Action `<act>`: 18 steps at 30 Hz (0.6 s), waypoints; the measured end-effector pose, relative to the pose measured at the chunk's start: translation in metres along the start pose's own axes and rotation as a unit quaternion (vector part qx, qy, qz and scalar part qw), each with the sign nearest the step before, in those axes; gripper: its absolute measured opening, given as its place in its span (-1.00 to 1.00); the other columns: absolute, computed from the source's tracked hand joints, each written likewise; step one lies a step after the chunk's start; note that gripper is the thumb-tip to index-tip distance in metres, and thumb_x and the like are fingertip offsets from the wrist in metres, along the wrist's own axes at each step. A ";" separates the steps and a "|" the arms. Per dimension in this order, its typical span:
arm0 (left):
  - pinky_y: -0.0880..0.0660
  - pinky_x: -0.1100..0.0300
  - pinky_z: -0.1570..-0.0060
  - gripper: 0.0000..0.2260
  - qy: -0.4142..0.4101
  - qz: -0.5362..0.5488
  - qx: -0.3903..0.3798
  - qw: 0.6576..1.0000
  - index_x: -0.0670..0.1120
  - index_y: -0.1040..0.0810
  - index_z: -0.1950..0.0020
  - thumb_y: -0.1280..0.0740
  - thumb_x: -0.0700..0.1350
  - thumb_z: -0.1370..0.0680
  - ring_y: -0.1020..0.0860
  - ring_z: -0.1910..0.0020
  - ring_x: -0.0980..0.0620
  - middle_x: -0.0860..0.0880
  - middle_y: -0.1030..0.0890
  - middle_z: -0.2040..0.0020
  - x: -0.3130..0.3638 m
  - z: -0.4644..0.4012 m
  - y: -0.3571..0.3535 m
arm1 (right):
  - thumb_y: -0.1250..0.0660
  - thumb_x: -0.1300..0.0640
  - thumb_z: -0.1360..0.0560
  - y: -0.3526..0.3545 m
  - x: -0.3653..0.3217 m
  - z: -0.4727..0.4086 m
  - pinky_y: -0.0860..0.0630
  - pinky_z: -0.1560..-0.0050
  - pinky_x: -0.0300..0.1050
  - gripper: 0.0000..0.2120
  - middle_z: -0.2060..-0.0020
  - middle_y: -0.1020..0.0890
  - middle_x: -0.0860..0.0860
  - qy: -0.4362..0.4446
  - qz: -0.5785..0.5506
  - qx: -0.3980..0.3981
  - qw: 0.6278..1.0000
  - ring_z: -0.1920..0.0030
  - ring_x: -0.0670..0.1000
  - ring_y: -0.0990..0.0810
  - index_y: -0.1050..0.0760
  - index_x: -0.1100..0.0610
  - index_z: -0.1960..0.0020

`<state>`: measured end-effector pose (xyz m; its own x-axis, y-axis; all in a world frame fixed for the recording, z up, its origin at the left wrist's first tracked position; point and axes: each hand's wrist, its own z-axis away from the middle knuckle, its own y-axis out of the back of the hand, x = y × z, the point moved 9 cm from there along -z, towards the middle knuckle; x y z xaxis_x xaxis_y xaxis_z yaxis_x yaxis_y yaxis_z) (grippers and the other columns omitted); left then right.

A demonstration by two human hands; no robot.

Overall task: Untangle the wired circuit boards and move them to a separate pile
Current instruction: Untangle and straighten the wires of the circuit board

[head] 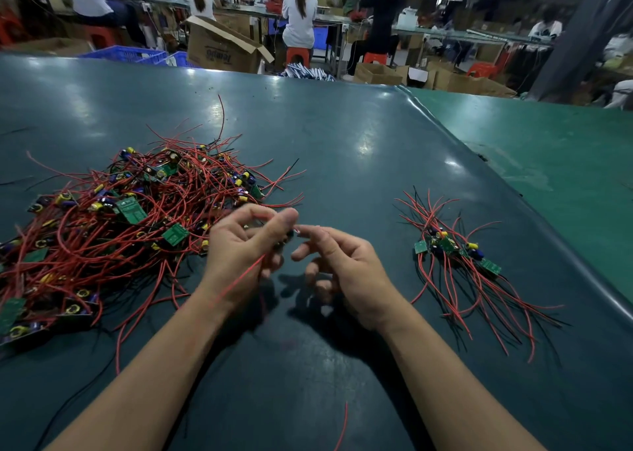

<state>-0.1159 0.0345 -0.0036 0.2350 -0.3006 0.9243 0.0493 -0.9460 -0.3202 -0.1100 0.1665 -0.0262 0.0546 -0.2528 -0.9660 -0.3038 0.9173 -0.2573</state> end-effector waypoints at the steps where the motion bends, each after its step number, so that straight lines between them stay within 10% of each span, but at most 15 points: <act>1: -0.21 0.41 0.66 -0.66 0.036 -0.001 -0.026 0.999 -0.12 -0.49 0.20 -0.50 0.07 -0.26 -0.34 0.66 0.13 -0.02 -0.51 0.50 -0.007 0.001 -0.006 | -0.36 -0.09 -0.39 -0.001 0.000 0.000 -0.35 0.61 -0.29 -0.73 0.25 -0.61 0.01 -0.005 -0.010 -0.009 1.000 0.44 -0.08 -0.50 -0.66 0.07 0.06; 6: -0.15 0.42 0.66 -0.69 0.088 -0.065 -0.076 0.991 -0.03 -0.46 0.40 -0.47 0.15 -0.28 -0.27 0.71 0.10 -0.07 -0.44 0.56 -0.025 0.005 -0.015 | -0.41 -0.02 -0.37 0.004 0.004 -0.002 -0.30 0.60 -0.32 -0.81 0.34 -0.59 0.02 -0.027 -0.034 -0.003 0.999 0.49 -0.09 -0.46 -0.69 0.07 0.14; 13: -0.47 0.30 0.53 -0.65 0.185 -0.011 -0.149 0.971 -0.22 -0.54 0.02 -0.47 -0.05 -0.31 -0.55 0.53 0.03 -0.14 -0.64 0.32 -0.044 0.012 -0.028 | -0.45 0.00 -0.33 0.022 0.001 -0.004 -0.36 0.54 -0.27 -0.81 0.30 -0.66 0.04 -0.007 -0.011 0.078 0.997 0.42 -0.04 -0.56 -0.71 0.07 0.12; 18: -0.51 0.33 0.43 -0.81 0.223 -0.024 -0.179 0.958 -0.13 -0.64 0.23 -0.48 -0.01 -0.32 -0.57 0.52 0.04 -0.21 -0.63 0.35 -0.048 0.015 -0.029 | -0.48 -0.05 -0.27 0.032 0.000 -0.005 -0.32 0.47 -0.28 -0.77 0.32 -0.60 -0.05 -0.003 0.010 0.117 0.993 0.35 -0.10 -0.48 -0.72 0.03 0.13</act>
<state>-0.1145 0.0784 -0.0416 -0.2024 -0.2029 0.9581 -0.3043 -0.9168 -0.2585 -0.1242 0.1948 -0.0342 0.0576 -0.2331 -0.9708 -0.0756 0.9686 -0.2370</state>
